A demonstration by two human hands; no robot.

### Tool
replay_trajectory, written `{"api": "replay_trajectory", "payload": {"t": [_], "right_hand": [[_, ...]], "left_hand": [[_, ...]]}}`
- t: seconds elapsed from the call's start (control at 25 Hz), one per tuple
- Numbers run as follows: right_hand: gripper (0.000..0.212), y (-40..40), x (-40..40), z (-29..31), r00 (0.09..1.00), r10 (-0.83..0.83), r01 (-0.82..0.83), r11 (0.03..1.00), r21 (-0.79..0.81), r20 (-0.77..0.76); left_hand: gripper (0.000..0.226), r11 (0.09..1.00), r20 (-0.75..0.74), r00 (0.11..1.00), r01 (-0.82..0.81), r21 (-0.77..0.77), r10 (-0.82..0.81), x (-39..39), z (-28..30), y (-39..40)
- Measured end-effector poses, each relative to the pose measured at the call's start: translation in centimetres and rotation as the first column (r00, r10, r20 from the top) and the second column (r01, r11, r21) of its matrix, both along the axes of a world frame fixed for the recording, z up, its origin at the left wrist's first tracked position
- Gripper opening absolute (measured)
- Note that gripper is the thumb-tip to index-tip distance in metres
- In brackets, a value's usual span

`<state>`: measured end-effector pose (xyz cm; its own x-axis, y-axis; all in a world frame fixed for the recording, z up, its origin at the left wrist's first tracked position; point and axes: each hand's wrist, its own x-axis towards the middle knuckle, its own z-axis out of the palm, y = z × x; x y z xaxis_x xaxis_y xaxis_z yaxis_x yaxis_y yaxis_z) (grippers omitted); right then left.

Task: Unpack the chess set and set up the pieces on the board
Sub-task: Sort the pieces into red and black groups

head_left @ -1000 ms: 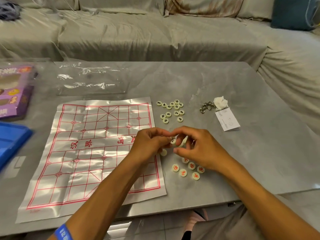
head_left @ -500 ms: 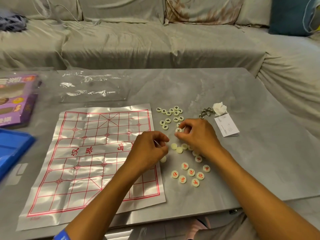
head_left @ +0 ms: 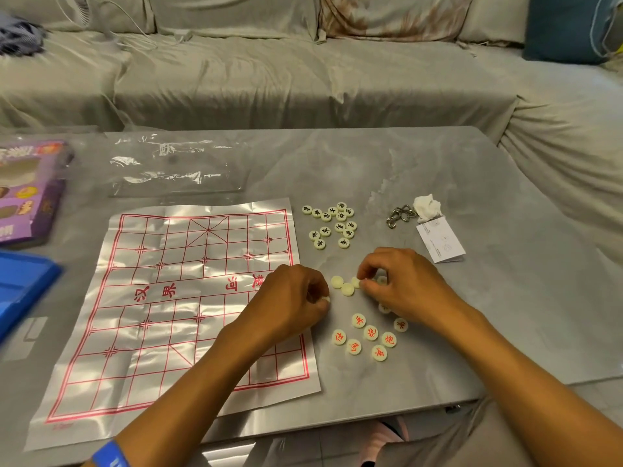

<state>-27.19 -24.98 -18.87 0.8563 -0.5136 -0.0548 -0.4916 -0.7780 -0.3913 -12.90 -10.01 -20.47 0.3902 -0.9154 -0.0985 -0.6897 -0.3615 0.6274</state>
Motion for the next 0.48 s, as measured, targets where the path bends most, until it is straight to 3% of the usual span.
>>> {"api": "replay_trajectory", "payload": {"t": [0.2, 0.36, 0.48], "right_hand": [[0.009, -0.5, -0.5, -0.2, 0.988, -0.116, 0.107, 0.99, 0.096, 0.098], [0.014, -0.2, -0.3, -0.8, 0.998, -0.063, 0.06, 0.99, 0.131, 0.017], [0.019, 0.2, 0.1, -1.3, 0.999, -0.021, 0.024, 0.994, 0.11, -0.03]], "left_hand": [[0.022, 0.999, 0.003, 1.0, 0.0, -0.039, 0.0, -0.4, -0.4, -0.9], [0.019, 0.998, -0.135, 0.99, -0.047, -0.05, 0.04, -0.5, -0.5, -1.3], [0.018, 0.998, -0.079, 0.997, -0.013, -0.057, 0.008, -0.5, -0.8, -1.1]]}}
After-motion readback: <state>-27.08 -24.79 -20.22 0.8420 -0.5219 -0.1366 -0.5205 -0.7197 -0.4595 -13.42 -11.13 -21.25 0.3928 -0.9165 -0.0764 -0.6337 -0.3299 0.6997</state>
